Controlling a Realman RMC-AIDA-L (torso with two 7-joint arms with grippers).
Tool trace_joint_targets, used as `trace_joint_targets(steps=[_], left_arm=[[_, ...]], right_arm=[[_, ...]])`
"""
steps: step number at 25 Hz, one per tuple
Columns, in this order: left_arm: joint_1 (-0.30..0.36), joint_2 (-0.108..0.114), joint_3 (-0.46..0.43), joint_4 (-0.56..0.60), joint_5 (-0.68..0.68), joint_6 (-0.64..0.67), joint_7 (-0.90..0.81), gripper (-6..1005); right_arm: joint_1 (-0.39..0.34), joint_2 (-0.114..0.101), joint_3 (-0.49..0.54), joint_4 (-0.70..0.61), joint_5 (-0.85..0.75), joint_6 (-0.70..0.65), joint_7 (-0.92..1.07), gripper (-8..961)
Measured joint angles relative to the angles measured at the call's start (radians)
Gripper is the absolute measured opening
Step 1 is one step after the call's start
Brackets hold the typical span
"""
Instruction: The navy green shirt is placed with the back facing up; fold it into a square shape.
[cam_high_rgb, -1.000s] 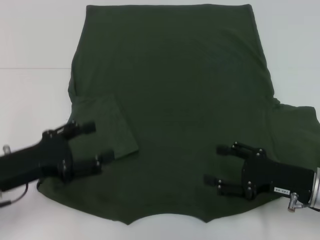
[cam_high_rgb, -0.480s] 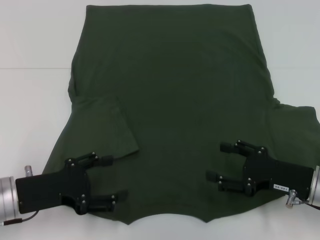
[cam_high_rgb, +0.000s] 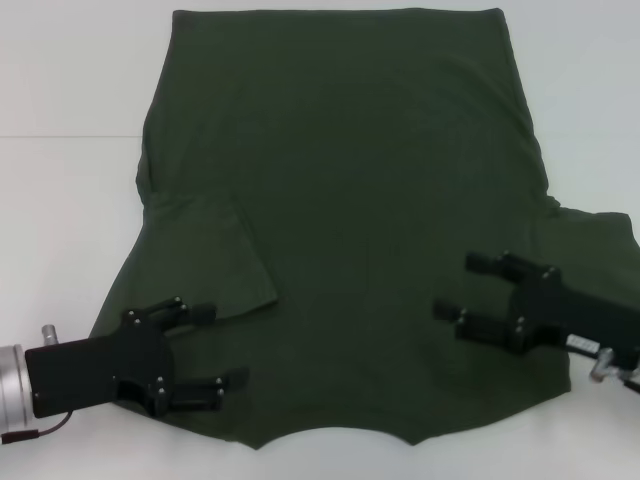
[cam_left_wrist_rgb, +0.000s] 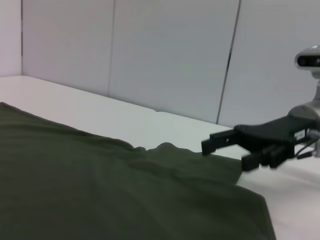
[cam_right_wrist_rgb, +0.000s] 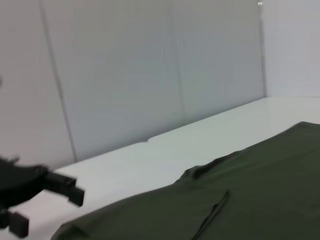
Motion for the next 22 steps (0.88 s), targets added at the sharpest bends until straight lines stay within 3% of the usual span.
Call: trace_joint_targets(steps=[3, 9, 16, 22], left_arm=[[0.001, 0.0, -0.017, 0.002, -0.007, -0.002, -0.021, 933], [-0.006, 0.003, -0.033, 0.007, -0.008, 0.01, -0.063, 933], [-0.01, 0.003, -0.026, 0.007, -0.003, 0.01, -0.085, 933], [-0.014, 0.004, -0.024, 0.009, -0.002, 0.009, -0.119, 932]], right_arm=[[-0.011, -0.005, -0.001, -0.069, 0.004, -0.007, 0.113, 912], [-0.026, -0.007, -0.01, -0.339, -0.043, -0.013, 0.444, 912], [-0.011, -0.014, 0.03, -0.608, -0.251, -0.003, 0.885, 912], [0.005, -0.038, 0.07, -0.749, -0.474, -0.034, 1.309, 912]])
